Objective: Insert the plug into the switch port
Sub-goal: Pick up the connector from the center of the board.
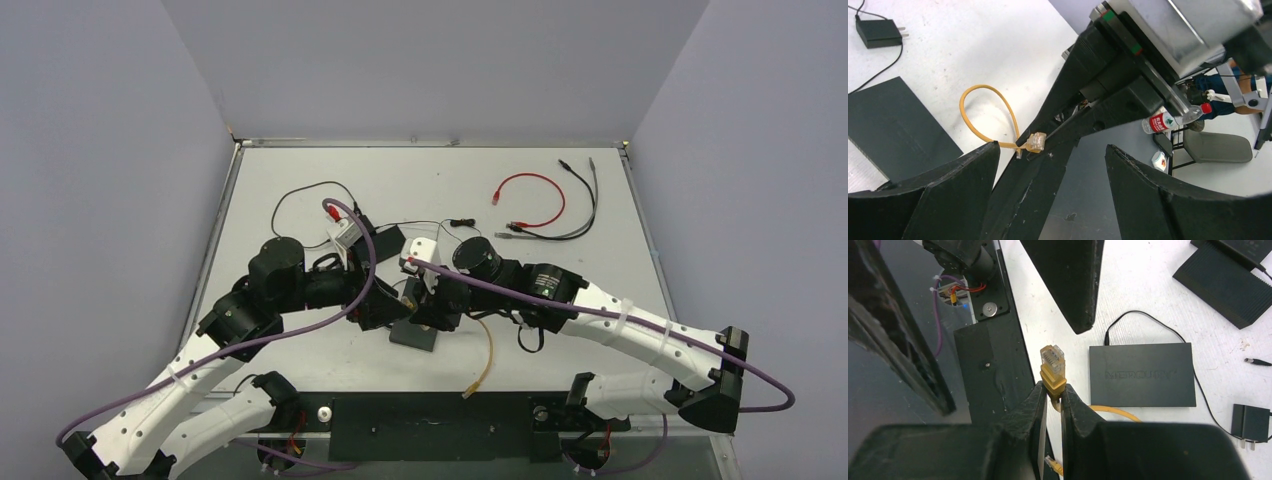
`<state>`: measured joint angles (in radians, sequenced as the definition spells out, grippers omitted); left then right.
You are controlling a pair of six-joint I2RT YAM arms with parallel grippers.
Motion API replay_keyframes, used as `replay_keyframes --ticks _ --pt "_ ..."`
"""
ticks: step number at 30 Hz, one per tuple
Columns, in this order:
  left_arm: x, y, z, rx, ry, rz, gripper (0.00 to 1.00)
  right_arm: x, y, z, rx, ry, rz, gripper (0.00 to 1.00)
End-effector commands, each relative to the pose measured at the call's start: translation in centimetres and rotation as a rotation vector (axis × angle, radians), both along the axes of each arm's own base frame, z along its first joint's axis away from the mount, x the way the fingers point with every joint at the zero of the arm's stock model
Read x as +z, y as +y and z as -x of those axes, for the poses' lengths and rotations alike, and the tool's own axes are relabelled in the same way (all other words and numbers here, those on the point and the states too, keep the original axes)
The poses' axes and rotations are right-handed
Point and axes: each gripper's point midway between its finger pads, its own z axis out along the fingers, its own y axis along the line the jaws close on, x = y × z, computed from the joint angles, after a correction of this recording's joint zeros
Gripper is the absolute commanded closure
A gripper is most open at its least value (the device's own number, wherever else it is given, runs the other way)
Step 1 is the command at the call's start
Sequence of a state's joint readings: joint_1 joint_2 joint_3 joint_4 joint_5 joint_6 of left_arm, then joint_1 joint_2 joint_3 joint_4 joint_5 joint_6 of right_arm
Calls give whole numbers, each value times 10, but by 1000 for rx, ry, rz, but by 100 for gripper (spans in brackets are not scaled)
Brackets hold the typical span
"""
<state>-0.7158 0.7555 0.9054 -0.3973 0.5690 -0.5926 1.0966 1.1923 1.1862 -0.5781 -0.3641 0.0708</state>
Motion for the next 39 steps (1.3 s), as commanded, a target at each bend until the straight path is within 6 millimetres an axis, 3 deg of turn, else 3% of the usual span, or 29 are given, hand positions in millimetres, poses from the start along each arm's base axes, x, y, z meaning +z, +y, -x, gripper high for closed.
replay_keyframes --ticks 1,22,31,34,36,39 --pt "-5 0 -9 39 7 -16 25 11 12 -6 -34 -28 -38 100" --pt "-22 4 -15 51 -18 -85 57 7 23 -2 7 1 -45 100" --pt "-24 4 -16 47 -37 -99 78 6 24 0 19 3 -41 100" --pt "-26 4 -17 45 -45 -104 94 5 23 1 27 1 -35 100" --pt "-26 4 -17 41 -55 -100 100 5 22 2 37 -7 -36 96" --pt "-26 3 -17 32 -72 -92 100 7 15 3 56 -43 -44 83"
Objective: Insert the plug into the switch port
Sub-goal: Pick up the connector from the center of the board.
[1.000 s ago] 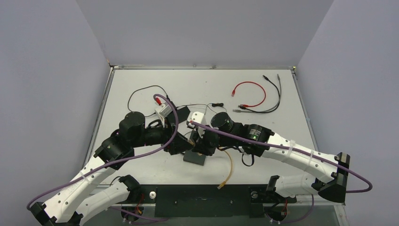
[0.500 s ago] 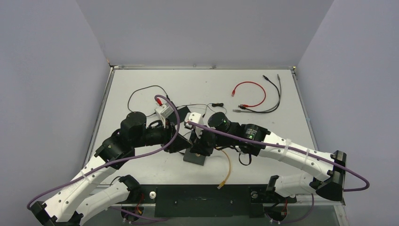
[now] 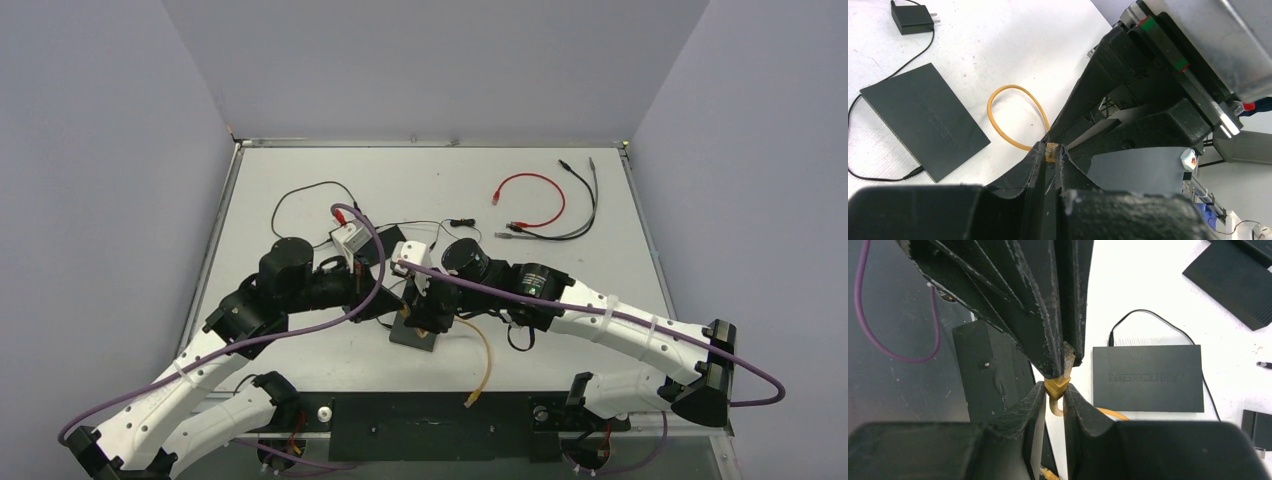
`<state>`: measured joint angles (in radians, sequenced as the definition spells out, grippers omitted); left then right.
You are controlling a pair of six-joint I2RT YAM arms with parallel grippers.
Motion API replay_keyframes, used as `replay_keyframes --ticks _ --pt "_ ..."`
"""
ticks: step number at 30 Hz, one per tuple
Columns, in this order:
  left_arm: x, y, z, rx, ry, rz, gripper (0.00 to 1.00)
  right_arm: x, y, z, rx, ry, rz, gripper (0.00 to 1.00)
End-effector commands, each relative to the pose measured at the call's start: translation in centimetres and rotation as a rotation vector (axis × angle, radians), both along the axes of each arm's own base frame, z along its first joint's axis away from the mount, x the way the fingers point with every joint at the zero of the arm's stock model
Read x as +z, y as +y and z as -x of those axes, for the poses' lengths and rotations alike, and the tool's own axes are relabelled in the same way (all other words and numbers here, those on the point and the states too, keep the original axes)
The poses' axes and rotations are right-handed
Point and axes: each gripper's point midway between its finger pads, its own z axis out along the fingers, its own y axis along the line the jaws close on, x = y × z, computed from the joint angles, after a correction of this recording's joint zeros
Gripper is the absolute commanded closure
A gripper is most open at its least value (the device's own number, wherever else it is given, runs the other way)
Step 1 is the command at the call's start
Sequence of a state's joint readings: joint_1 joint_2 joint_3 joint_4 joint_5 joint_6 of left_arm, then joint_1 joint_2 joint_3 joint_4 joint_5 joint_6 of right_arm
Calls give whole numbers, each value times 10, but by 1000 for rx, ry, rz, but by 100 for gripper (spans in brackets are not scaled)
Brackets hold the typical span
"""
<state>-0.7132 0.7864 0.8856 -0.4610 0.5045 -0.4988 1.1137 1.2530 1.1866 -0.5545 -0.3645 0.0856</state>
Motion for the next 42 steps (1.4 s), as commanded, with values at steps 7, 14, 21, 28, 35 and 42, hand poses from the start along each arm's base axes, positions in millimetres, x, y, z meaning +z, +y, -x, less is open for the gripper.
replay_keyframes --ticks 7,14,21,28,35,42 --pt "30 -9 24 -181 -130 138 100 25 -6 23 206 -160 -182 63" --pt "66 -1 69 -389 -279 300 100 37 -9 47 343 -165 -295 59" --pt "78 8 91 -479 -365 367 100 63 0 82 544 -99 -452 59" --pt "75 9 96 -508 -415 388 100 83 8 94 603 -35 -548 62" --pt "78 9 96 -501 -446 414 100 71 16 95 613 18 -512 84" --pt "79 13 97 -477 -472 430 100 60 16 90 564 27 -470 100"
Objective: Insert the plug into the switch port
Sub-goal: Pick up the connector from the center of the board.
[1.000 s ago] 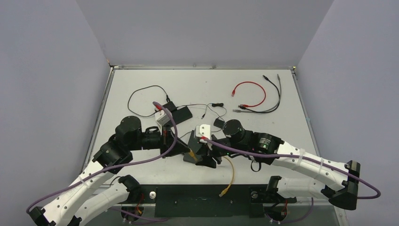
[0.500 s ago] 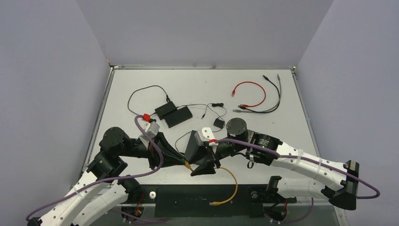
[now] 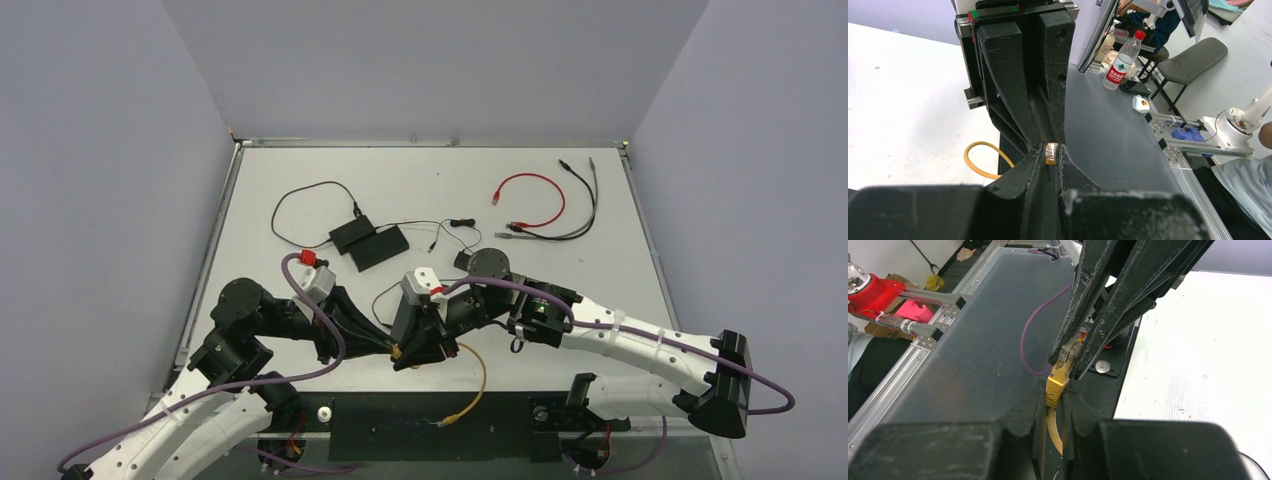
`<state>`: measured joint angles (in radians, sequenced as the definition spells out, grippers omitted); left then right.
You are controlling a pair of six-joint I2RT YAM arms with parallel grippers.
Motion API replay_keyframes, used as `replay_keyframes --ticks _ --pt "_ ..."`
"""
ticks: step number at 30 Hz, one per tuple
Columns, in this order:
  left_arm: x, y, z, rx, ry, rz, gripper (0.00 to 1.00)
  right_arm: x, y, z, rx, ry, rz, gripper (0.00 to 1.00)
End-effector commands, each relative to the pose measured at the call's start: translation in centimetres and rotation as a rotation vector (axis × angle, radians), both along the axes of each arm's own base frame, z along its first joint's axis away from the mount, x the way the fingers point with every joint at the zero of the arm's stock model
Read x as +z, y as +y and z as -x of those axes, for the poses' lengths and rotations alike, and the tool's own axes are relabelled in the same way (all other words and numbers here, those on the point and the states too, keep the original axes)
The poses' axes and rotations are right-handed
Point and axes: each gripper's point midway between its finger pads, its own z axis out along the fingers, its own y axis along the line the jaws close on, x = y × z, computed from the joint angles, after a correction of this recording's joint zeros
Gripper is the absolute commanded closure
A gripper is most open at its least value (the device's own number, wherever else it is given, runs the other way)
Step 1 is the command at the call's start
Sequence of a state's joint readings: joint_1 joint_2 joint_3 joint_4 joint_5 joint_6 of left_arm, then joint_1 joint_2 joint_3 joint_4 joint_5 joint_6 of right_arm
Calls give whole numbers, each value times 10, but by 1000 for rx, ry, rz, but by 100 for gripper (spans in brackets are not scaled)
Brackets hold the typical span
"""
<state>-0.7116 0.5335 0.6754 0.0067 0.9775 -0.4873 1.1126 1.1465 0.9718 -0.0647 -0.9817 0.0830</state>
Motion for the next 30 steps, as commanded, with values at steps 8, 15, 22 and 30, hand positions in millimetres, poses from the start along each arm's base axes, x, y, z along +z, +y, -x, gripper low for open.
replay_keyframes --ticks 8,15,22,30 --pt "17 5 -27 218 19 21 44 -4 -8 -25 -191 -123 56 100" --pt "-1 10 -58 415 184 -80 42 -30 -21 -60 -441 -267 200 100" --pt "-24 11 -76 524 332 -194 41 -31 -27 -84 -652 -455 247 100" --pt "-53 0 -72 463 462 -314 41 -28 -25 -96 -774 -573 282 100"
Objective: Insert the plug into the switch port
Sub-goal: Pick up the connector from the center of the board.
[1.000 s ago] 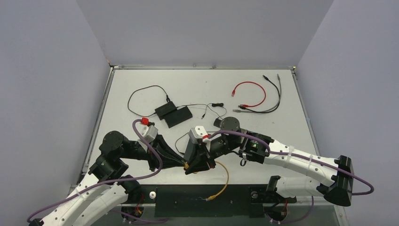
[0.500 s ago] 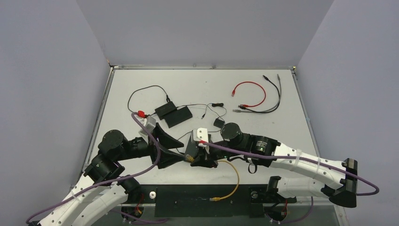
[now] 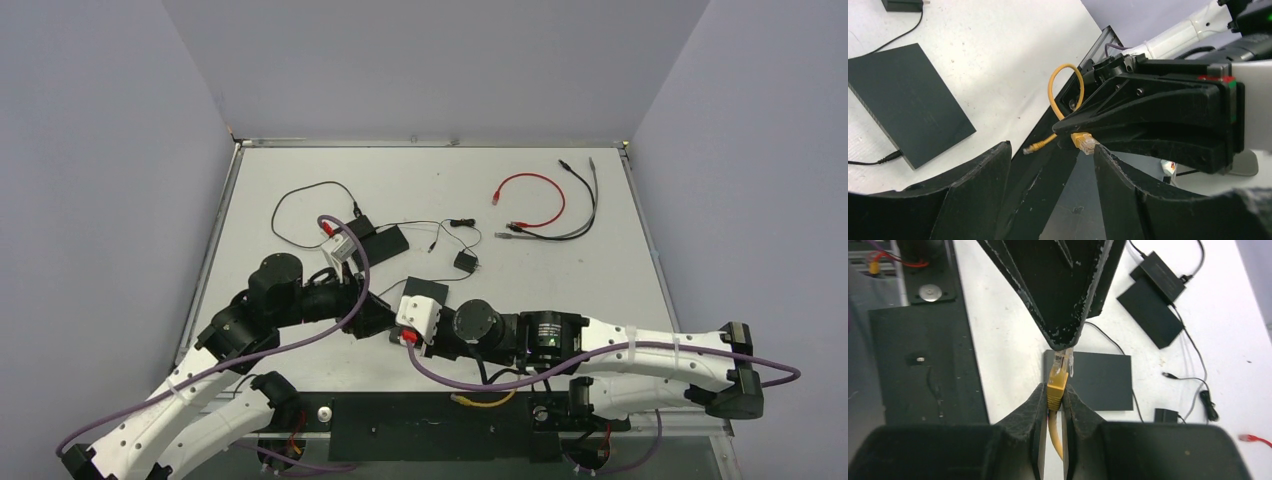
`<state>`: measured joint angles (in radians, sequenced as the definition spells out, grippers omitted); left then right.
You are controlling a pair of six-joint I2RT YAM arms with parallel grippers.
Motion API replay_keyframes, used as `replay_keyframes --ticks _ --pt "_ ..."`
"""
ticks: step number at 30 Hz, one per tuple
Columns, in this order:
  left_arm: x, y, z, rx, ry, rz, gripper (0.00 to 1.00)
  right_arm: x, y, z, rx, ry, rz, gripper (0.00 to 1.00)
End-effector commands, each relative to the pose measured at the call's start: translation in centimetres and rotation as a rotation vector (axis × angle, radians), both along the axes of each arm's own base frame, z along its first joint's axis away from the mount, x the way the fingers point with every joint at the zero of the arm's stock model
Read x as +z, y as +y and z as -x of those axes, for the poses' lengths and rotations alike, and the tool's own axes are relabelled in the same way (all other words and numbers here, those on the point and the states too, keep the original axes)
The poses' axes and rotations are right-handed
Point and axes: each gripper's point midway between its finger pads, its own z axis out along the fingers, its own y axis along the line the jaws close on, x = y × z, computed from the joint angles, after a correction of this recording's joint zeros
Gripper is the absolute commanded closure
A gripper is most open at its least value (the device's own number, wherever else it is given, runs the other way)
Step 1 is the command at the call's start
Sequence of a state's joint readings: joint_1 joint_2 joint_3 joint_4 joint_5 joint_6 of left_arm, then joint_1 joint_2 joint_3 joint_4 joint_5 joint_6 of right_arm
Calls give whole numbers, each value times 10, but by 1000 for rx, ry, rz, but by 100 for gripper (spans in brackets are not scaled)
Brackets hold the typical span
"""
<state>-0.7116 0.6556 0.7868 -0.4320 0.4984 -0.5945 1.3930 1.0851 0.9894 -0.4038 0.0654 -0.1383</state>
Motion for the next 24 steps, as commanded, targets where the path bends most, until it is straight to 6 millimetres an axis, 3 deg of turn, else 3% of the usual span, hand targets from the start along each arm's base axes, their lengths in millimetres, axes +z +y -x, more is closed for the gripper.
replay_keyframes --ticks 1,16,24 --pt "4 -4 4 -18 59 0 41 28 4 -25 -125 -116 -28 100" --pt "-16 -7 0 -13 120 -45 46 4 21 -28 -120 -113 74 100" --pt "-22 -7 -1 -10 131 -66 56 -3 26 -29 -121 -109 106 100"
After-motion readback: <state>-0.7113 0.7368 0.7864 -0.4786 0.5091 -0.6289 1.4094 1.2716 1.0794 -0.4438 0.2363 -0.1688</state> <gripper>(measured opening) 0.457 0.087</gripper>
